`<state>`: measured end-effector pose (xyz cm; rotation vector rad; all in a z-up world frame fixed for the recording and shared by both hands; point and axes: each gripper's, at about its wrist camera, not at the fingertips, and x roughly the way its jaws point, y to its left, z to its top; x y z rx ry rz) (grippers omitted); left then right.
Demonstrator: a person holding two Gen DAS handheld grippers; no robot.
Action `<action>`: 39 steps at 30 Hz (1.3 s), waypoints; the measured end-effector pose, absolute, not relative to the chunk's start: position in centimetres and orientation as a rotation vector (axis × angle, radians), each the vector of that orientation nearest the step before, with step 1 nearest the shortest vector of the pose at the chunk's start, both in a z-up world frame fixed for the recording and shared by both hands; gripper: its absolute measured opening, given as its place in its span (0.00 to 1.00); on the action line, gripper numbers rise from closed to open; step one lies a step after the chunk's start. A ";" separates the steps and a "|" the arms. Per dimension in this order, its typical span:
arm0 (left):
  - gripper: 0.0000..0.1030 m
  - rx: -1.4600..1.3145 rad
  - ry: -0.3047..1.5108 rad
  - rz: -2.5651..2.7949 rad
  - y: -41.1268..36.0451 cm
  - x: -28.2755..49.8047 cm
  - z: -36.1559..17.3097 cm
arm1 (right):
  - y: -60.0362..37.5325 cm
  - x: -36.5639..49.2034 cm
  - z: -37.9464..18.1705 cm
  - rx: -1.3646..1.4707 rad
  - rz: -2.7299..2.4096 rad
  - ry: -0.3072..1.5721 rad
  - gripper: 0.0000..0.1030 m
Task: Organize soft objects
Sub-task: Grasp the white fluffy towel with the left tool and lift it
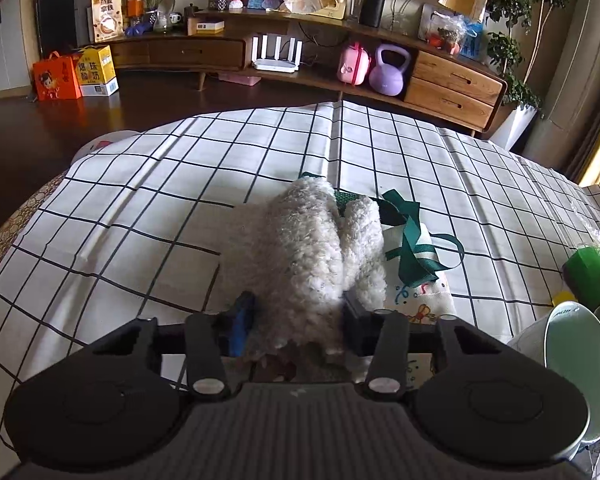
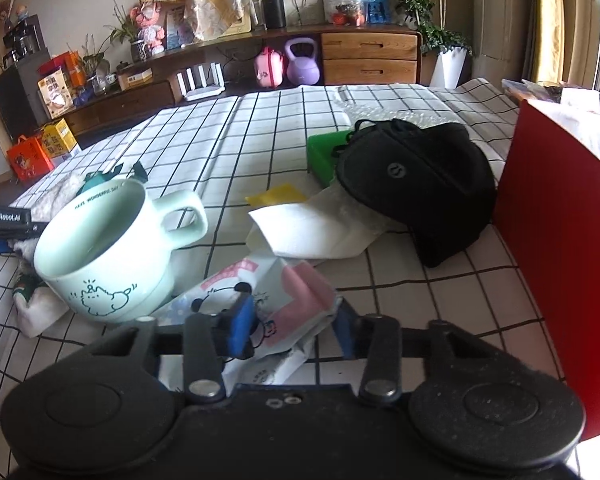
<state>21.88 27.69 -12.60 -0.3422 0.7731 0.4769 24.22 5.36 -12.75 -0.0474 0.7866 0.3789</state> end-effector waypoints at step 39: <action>0.07 -0.283 0.554 0.298 20.9 12.9 -1.1 | -6.1 15.9 -2.4 0.119 0.502 0.566 0.02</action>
